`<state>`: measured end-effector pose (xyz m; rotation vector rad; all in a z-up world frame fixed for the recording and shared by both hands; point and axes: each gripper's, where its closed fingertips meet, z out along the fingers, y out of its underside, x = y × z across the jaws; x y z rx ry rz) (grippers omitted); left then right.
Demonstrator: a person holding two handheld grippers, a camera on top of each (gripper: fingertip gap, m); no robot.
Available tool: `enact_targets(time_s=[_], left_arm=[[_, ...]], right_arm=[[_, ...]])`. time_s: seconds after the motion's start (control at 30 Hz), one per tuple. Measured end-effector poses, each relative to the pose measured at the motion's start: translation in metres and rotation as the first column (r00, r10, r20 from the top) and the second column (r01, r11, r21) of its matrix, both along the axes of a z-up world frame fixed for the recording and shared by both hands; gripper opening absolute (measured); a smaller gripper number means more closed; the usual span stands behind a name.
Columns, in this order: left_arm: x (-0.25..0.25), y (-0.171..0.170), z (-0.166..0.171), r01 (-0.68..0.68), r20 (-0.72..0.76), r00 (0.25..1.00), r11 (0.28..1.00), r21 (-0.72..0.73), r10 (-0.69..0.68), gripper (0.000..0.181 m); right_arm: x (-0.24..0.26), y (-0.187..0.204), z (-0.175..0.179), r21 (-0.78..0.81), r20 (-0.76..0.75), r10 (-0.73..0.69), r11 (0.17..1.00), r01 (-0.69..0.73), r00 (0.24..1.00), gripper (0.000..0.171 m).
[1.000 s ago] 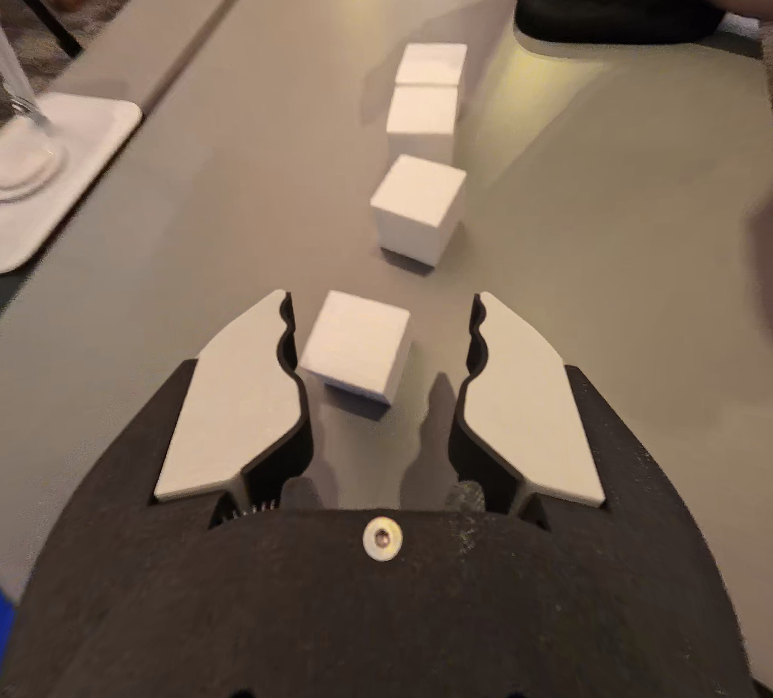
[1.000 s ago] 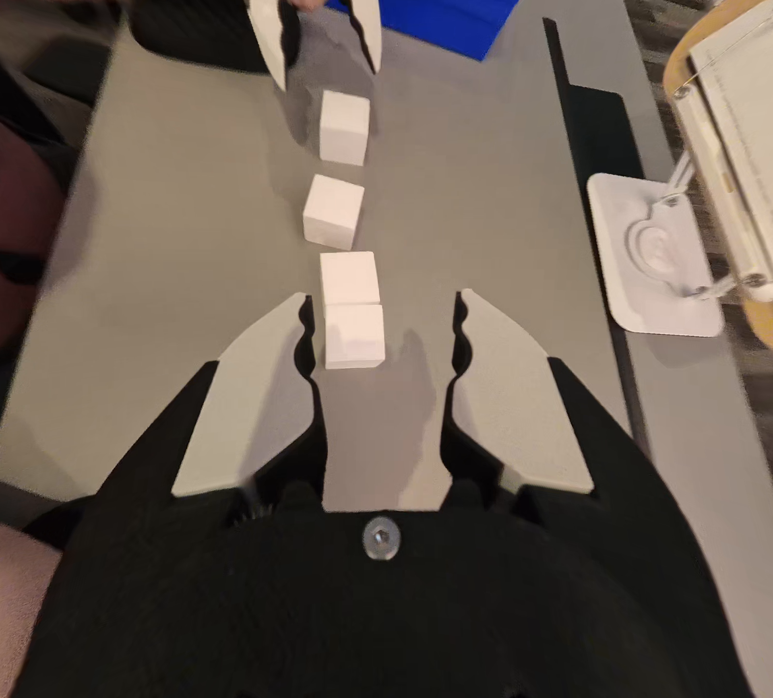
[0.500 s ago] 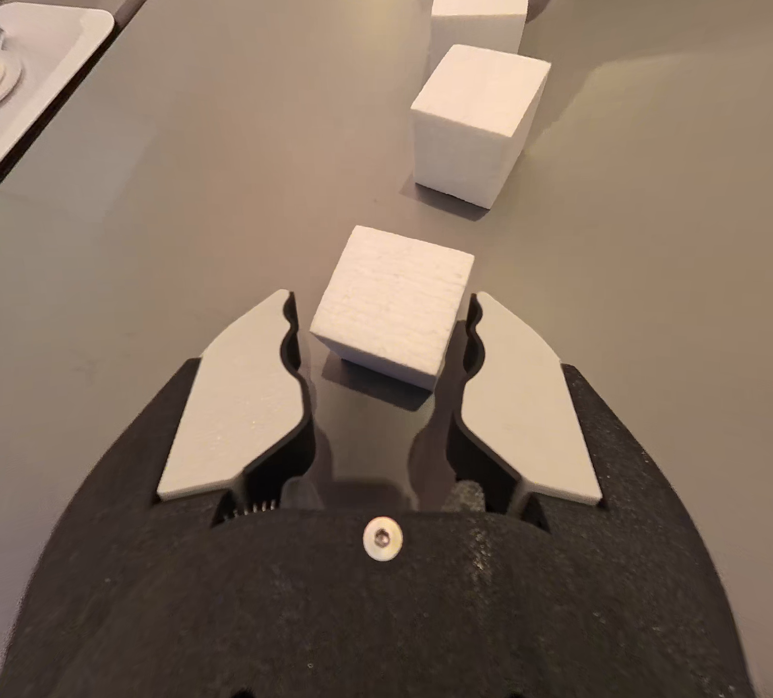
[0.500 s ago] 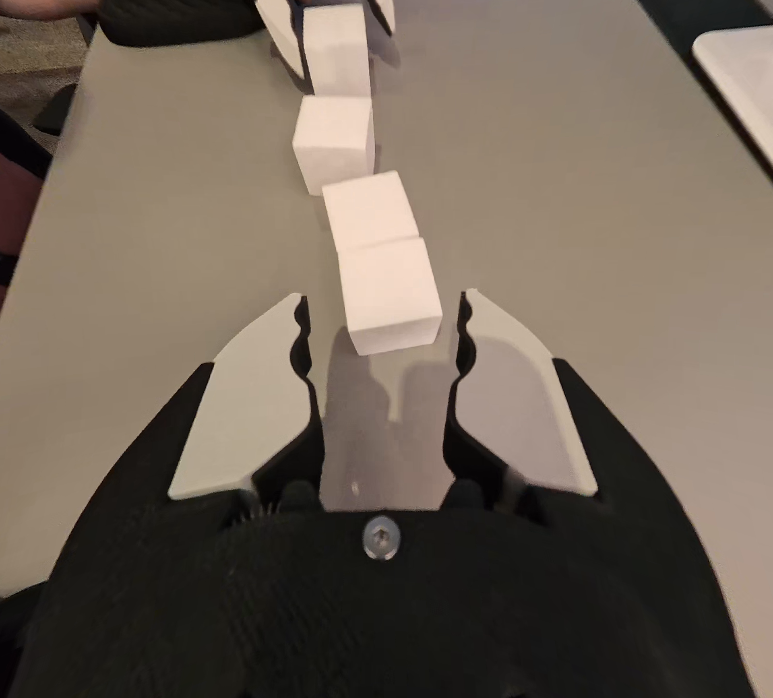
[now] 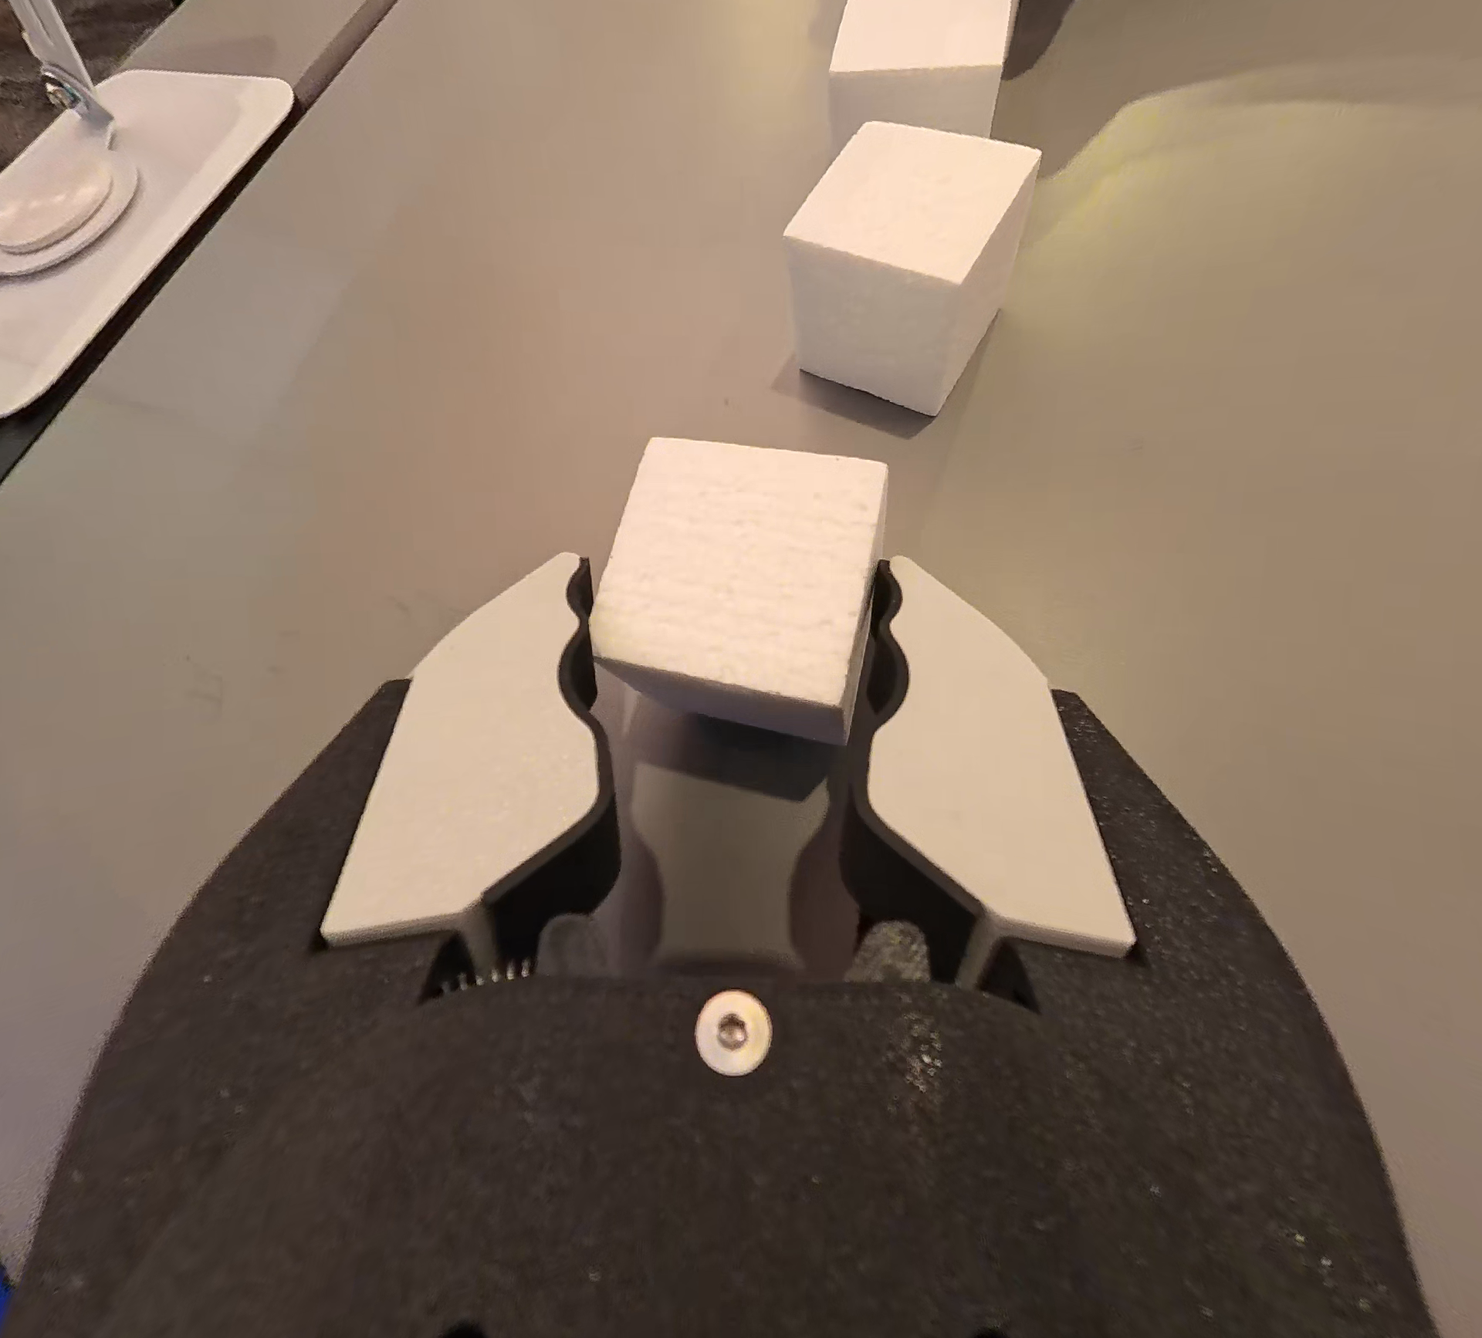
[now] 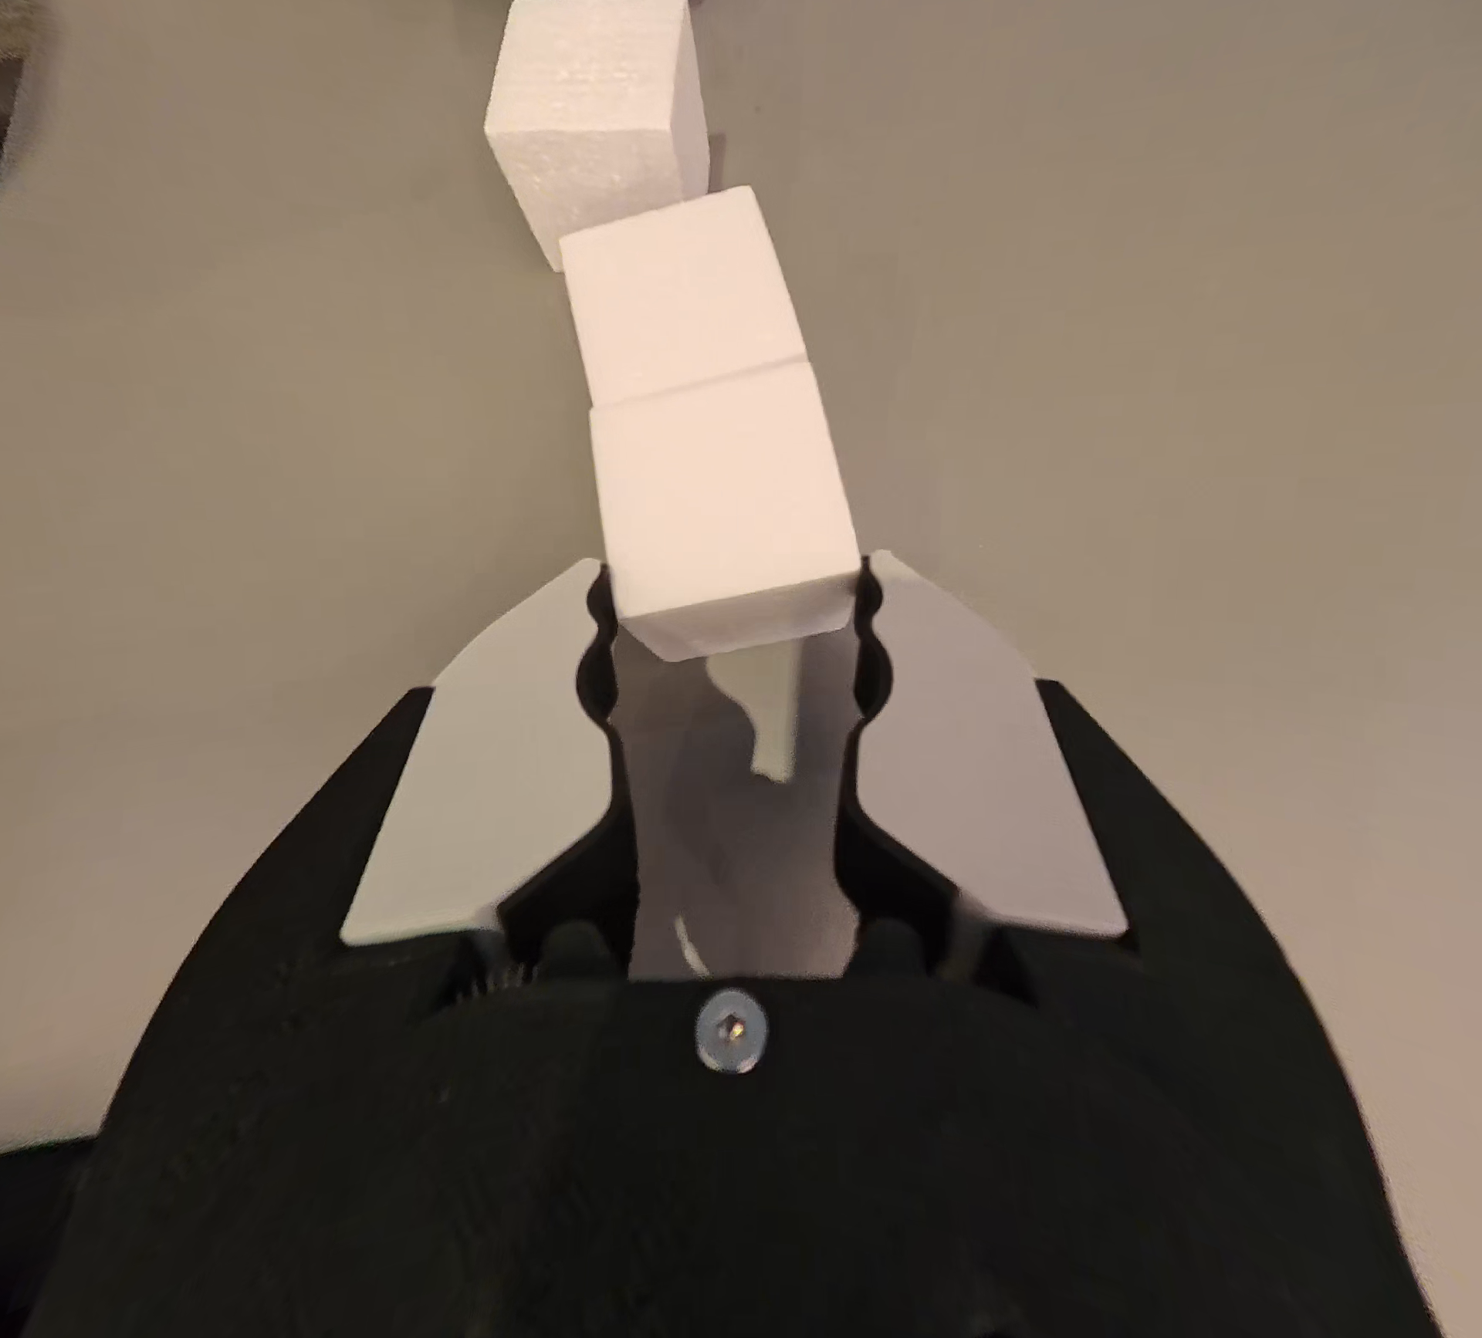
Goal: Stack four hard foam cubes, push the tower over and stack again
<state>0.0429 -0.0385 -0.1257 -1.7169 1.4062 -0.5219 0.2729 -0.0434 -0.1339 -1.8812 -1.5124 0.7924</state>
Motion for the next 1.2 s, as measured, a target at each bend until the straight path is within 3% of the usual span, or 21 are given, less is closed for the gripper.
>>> enact_targets(time_s=[0.1, 0.2, 0.4, 0.53, 0.63, 1.2], left_arm=[[0.0, -0.001, 0.007, -0.021, 0.039, 0.999, 1.0, -0.017, 0.022, 0.066], [0.018, -0.003, 0.039, -0.04, 0.143, 0.989, 0.997, -0.066, 0.049, 0.066], [0.106, -0.019, 0.098, 0.021, 0.164, 0.986, 0.994, -0.106, -0.003, 0.066], [0.158, -0.012, 0.089, 0.03, 0.052, 0.998, 0.998, -0.05, -0.028, 0.066], [0.178, -0.013, 0.074, 0.021, 0.046, 0.999, 0.989, -0.147, -0.014, 0.066], [0.191, -0.002, 0.04, -0.029, -0.074, 0.997, 0.989, -0.143, 0.019, 0.066]], right_arm=[[0.007, 0.001, 0.002, 0.005, 0.002, -0.016, 1.0, 0.016, 1.0, 0.058], [0.014, 0.005, 0.013, 0.004, -0.053, -0.044, 0.999, 0.045, 0.998, 0.058], [0.03, 0.019, 0.038, 0.017, -0.208, -0.109, 0.993, 0.115, 0.972, 0.058], [0.036, 0.019, 0.056, 0.022, -0.331, -0.115, 0.991, 0.129, 0.937, 0.058], [0.042, 0.021, 0.067, 0.034, -0.392, -0.125, 0.988, 0.15, 0.912, 0.058], [0.048, 0.02, 0.083, 0.055, -0.449, -0.116, 0.986, 0.157, 0.886, 0.058]])
